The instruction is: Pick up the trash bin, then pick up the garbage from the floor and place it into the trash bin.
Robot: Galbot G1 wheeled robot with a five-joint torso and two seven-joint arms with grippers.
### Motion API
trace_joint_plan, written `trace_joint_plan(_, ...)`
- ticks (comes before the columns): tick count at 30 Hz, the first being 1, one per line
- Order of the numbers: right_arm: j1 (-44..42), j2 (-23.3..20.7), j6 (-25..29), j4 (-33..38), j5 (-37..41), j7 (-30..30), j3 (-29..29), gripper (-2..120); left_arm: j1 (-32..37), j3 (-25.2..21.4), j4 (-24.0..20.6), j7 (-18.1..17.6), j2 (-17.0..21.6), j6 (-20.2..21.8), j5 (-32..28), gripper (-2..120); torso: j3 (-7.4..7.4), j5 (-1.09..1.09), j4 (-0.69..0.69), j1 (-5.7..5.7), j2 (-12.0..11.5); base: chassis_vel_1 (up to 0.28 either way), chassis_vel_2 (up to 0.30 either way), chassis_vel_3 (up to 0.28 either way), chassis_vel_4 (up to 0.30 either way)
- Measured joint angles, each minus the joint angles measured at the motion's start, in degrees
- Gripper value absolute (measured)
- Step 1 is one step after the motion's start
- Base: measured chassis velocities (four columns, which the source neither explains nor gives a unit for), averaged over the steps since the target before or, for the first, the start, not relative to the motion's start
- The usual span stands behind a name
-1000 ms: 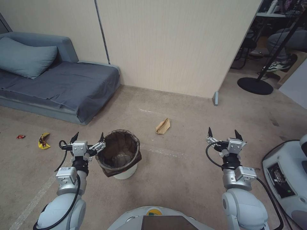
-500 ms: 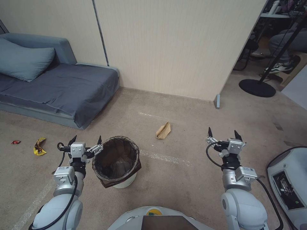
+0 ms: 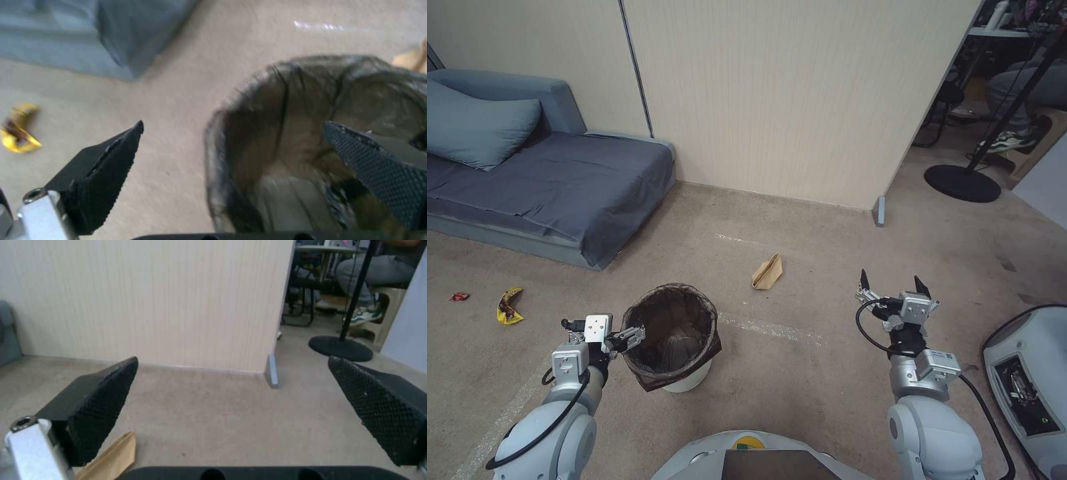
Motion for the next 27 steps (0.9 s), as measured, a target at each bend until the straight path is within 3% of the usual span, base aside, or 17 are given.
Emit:
trace_joint_plan(8, 0.3, 0.0, 0.4, -1.7, -1.1, 0.2, -1.2, 100, -2.1, 0.9, 2.1, -4.9, 2.5, 2.0, -5.2, 100, 0.0, 0.0, 0.0, 0.0, 0.0, 0.0, 0.0, 0.0, 0.0)
trace_joint_plan(13, 0.4, 0.0, 0.6, -2.9, -1.8, 0.2, -2.4, 100, -2.4, 1.3, 3.4, -5.5, 2.5, 2.0, -5.3, 100, 0.0, 0.0, 0.0, 0.0, 0.0, 0.0, 0.0, 0.0, 0.0)
trace_joint_plan(16, 0.6, 0.0, 0.8, -4.0, -2.2, 0.2, -3.2, 100, -3.6, 2.6, 5.4, -7.7, 2.3, 1.9, -5.2, 100, 0.0, 0.0, 0.0, 0.0, 0.0, 0.0, 0.0, 0.0, 0.0)
trace_joint_plan(27, 0.6, 0.0, 2.4, -6.2, -2.8, 0.1, -3.6, 100, -5.2, 5.1, 11.6, -8.8, 2.3, 1.7, -4.4, 100, 0.0, 0.0, 0.0, 0.0, 0.0, 0.0, 0.0, 0.0, 0.0)
